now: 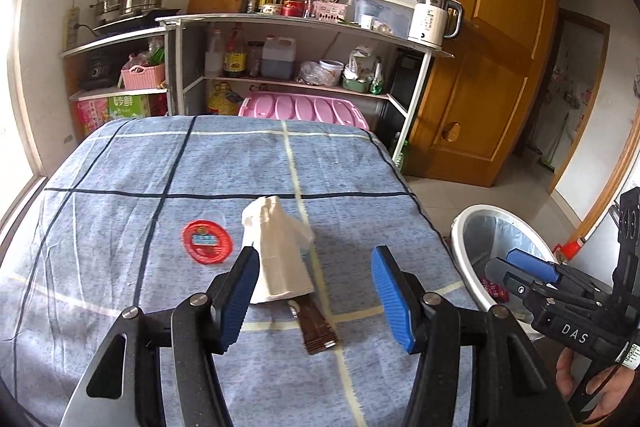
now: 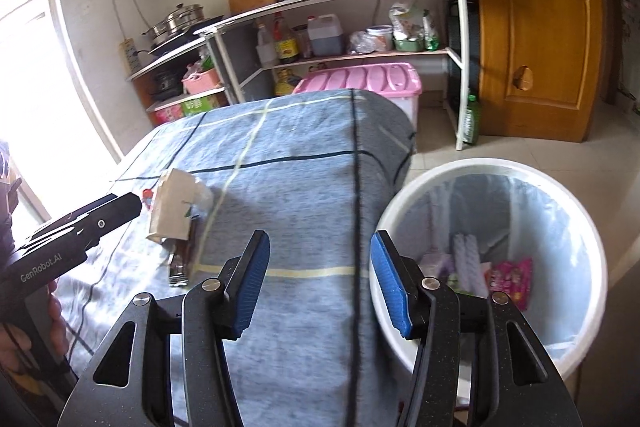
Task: Collect trash
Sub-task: 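Move both open tools back toward the red lid and beige paper bag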
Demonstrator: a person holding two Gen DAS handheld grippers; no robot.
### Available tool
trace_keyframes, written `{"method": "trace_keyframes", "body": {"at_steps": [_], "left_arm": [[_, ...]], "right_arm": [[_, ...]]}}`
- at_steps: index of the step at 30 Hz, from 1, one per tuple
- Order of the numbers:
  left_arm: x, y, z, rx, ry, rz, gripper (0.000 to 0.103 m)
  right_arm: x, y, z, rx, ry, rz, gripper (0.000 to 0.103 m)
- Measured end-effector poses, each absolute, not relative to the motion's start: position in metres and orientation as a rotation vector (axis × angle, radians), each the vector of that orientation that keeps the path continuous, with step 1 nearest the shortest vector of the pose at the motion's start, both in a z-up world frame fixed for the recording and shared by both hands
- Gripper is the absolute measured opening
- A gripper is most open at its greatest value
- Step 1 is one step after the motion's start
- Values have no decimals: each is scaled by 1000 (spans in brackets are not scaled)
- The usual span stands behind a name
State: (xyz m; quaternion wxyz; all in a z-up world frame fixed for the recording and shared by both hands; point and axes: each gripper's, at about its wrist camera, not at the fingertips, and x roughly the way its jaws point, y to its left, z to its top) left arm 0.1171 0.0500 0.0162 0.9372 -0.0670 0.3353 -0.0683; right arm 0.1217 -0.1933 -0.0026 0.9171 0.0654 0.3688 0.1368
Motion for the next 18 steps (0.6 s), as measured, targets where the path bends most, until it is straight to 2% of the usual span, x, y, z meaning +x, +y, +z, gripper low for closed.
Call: {"method": "trace_keyframes", "body": {"at_steps": [18], "left_arm": [[116, 148, -1, -206, 708, 37, 58]], "right_arm": [[145, -73, -18, 67, 801, 521, 54]]}}
